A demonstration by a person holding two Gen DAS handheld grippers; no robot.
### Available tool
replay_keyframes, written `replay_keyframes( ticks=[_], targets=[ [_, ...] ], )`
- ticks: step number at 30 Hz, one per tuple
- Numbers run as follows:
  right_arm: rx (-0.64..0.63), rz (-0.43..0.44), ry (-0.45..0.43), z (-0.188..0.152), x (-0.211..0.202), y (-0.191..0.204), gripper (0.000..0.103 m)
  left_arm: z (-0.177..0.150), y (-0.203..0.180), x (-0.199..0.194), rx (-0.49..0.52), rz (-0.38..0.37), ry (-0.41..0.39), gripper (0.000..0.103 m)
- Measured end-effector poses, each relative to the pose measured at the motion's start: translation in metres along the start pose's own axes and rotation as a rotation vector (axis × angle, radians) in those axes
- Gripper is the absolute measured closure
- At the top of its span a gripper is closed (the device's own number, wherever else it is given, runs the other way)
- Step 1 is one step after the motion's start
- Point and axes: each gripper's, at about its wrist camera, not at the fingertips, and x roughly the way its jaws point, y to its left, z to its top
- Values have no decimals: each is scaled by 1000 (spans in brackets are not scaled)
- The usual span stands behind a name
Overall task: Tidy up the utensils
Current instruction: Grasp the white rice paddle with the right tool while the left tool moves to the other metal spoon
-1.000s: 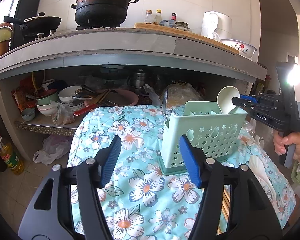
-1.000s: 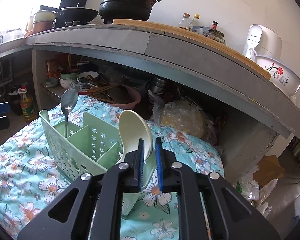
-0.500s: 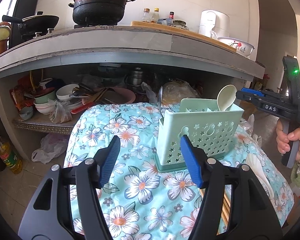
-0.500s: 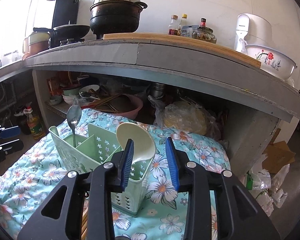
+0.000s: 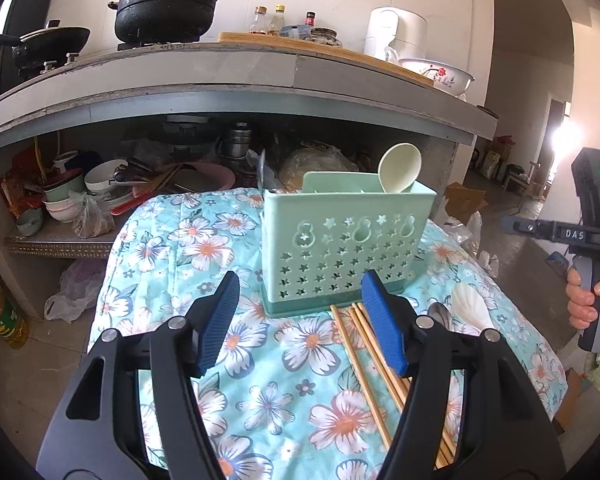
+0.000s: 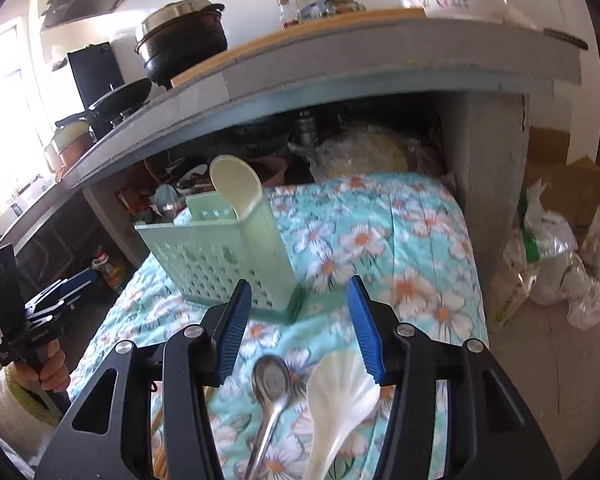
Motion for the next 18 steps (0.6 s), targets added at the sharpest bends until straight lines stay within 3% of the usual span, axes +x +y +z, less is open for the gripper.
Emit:
replay_keyframes(
  ticks=[5,10,18],
  targets=[
    [174,27,147,-41,24,-43,54,-12,-21,1,11,-56,42,43],
    [320,83,215,-66,48,-81,54,-21,-42,2,29,-97,69,43],
    [345,147,241,-68,70,-94,70,-21,-64,15,37,-140,100,43]
  ],
)
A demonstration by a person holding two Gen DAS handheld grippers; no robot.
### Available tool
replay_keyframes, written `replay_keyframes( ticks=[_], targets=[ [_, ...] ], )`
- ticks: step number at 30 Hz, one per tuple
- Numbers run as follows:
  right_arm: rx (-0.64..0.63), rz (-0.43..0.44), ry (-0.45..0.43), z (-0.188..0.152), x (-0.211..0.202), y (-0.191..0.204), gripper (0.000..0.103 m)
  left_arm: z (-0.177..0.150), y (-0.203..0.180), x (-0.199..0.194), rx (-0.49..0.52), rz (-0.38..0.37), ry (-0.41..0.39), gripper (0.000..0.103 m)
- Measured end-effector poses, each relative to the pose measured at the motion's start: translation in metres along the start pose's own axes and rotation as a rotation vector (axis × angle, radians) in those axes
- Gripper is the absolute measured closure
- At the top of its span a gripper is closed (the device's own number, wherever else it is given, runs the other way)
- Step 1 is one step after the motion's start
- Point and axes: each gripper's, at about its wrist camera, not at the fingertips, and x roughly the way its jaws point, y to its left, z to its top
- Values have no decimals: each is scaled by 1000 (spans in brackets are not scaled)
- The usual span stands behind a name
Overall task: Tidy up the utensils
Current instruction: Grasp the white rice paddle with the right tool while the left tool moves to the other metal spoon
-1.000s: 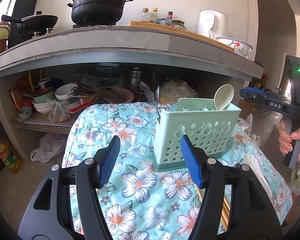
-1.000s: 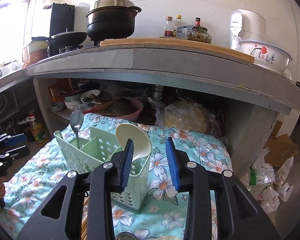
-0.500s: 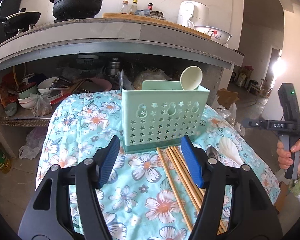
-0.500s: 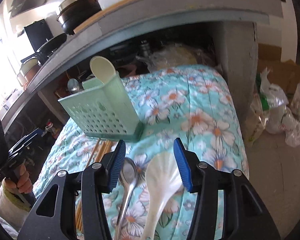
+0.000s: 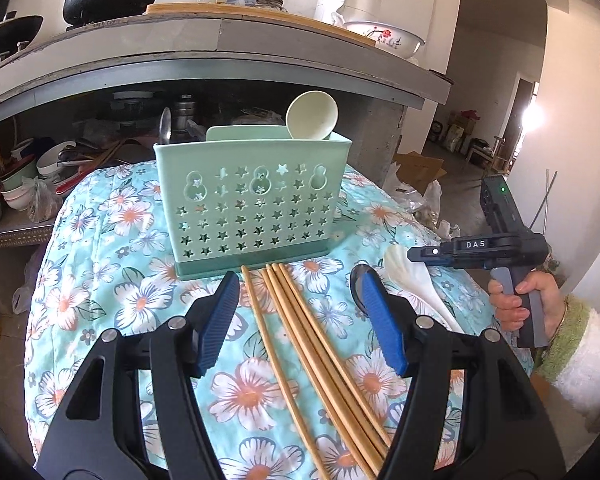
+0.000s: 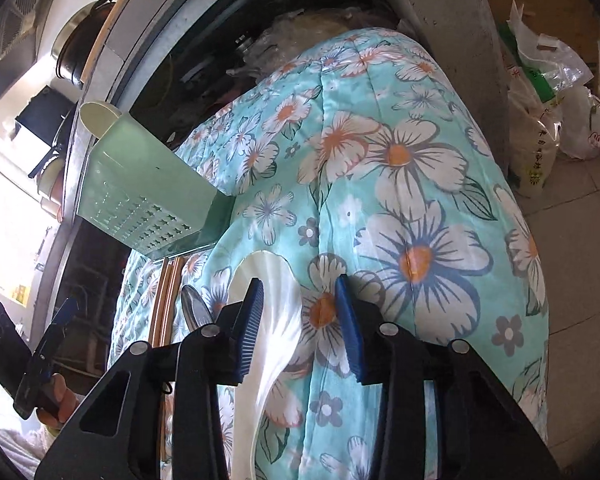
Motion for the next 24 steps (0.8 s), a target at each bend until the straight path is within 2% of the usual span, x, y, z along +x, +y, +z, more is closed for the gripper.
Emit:
replay_keyframes(
  ticks=[1,3,6,9,18,24],
  targets=[
    [-6,1,11,1,2,1,72,2,-2,2,3,-7,4,43],
    [-20,1,23,0,6,2,82,5,-6,8,5,-24,14,43],
    [-37,-9,35,-2,10,4,92,10,-13,19,5,-50,35,43],
    [-48,-8,23,-5,7,5,96,14,-23,37,23,-70,78,43],
    [-117,-7,2,-14,-20,10,99,21,-37,92,86,-149,222,49],
    [-97,-4,-3,-20,-28,-1,99,24,-42,125,140,-184,318,51]
  ],
)
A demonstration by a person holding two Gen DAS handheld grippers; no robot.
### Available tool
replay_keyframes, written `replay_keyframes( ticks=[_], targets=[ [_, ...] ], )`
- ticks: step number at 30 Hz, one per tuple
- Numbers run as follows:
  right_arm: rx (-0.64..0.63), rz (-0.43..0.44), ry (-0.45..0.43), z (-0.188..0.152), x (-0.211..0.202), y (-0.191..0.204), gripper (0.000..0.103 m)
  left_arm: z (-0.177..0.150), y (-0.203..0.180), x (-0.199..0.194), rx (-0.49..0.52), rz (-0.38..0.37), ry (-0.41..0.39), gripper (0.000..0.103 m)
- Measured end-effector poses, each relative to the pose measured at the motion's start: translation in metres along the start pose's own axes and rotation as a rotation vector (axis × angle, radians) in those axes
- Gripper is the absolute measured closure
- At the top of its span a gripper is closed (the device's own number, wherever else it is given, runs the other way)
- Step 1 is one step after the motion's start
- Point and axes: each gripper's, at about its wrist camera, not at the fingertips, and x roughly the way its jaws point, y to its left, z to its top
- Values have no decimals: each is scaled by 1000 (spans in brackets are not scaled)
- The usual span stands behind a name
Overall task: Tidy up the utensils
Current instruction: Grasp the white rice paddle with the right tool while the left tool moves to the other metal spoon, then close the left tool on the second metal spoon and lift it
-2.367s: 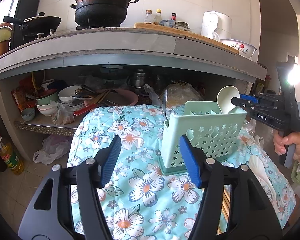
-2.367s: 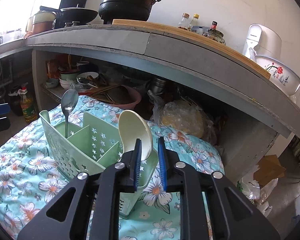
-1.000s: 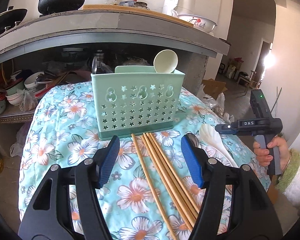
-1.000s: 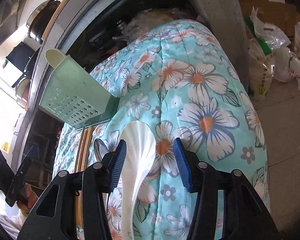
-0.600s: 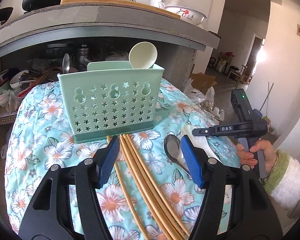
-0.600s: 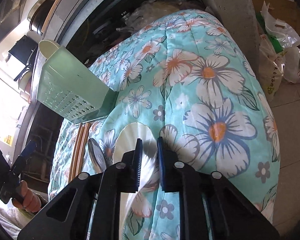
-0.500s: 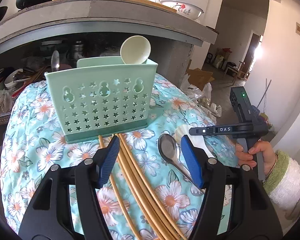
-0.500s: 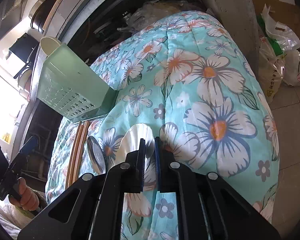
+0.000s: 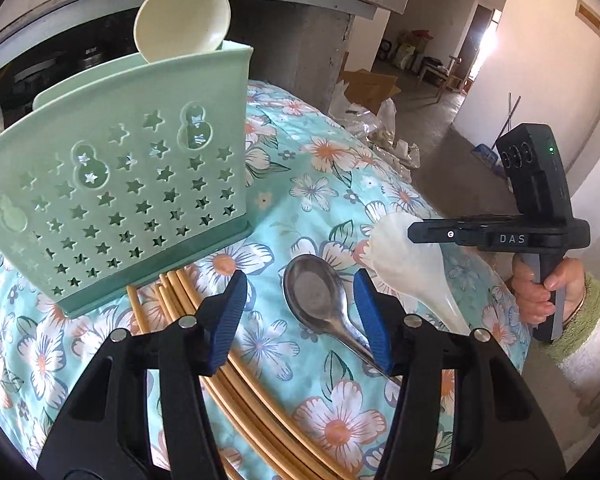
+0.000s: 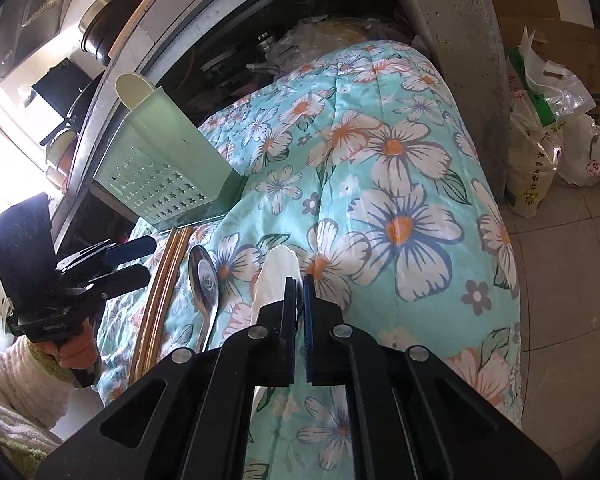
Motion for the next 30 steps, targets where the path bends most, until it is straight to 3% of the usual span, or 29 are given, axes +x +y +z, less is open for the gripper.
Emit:
replay_keyframes(
  ticks=[14,19,30],
  targets=[
    [19,9,5,-2,6,-4,99,11,9,58,-2,-102,159,73],
    [18,10,5,-2,6,-4,99,11,4,67,5,-104,170,89],
    [26,22,9,0,6,-4,99,7,-9,59,33,-86,157,97]
  ],
)
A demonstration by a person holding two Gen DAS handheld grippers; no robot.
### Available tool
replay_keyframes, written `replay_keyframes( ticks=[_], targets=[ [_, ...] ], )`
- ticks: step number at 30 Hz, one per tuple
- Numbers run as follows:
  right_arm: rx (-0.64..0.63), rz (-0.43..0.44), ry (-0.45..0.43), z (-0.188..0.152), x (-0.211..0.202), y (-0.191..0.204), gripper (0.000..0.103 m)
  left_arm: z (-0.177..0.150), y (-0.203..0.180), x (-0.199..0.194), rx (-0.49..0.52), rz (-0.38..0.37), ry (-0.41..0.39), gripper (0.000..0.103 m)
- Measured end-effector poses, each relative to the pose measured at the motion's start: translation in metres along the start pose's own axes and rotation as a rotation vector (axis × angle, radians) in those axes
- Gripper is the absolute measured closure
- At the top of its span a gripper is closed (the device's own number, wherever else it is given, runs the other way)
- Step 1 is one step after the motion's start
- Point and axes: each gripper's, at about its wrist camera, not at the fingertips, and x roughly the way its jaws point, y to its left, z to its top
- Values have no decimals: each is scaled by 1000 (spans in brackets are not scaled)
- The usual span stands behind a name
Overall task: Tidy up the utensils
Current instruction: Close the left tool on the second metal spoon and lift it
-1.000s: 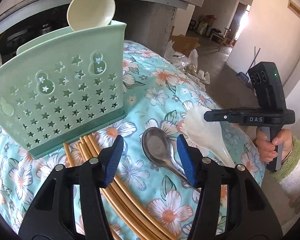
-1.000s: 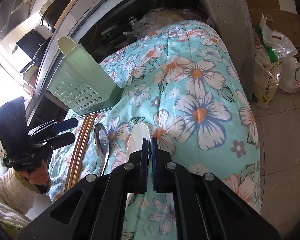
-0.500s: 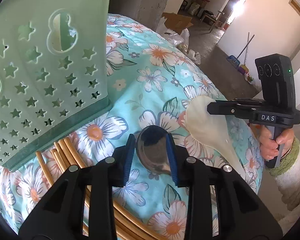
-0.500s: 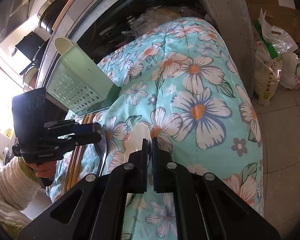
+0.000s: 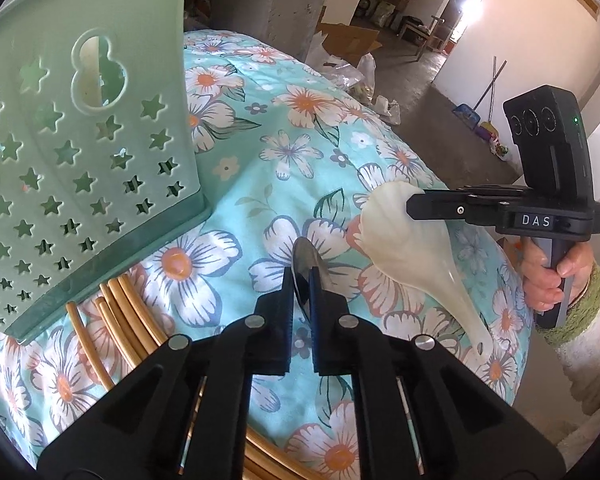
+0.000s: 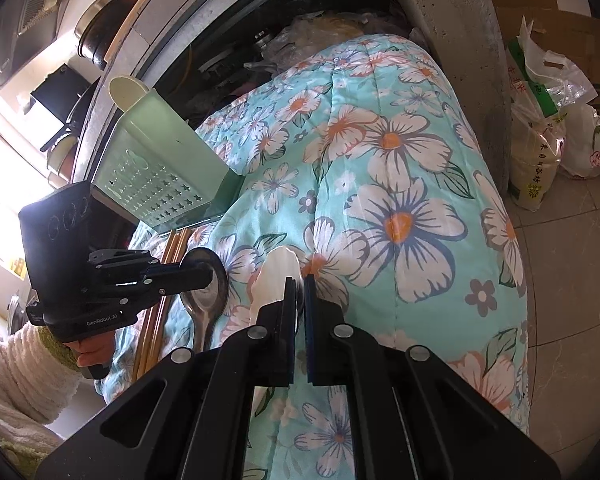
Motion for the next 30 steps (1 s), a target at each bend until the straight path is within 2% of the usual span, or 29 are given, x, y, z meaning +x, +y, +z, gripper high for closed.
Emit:
replay_keyframes(
  ticks=[8,10,12,16,26,30],
  targets=[
    [13,29,25,6,3,2,98,-8,-3,-12,-10,9,-9,97],
    [14,32,34,8,5,2,95,-10,-1,-17,-13,8,-16,98],
    [15,35,40,9,6,3,86,-12,-1,-22,-14,10,-25,98],
    [8,47,42,12,7,5,81,-17,0,-38,-20,16,-51,99],
    [-44,-4,74,18,20,15,82,-27,1,-90,-50,39,-166,101],
    [-71,-37,80,18,22,22,93,-34,1,-116,-57,62,-219,101]
  ],
)
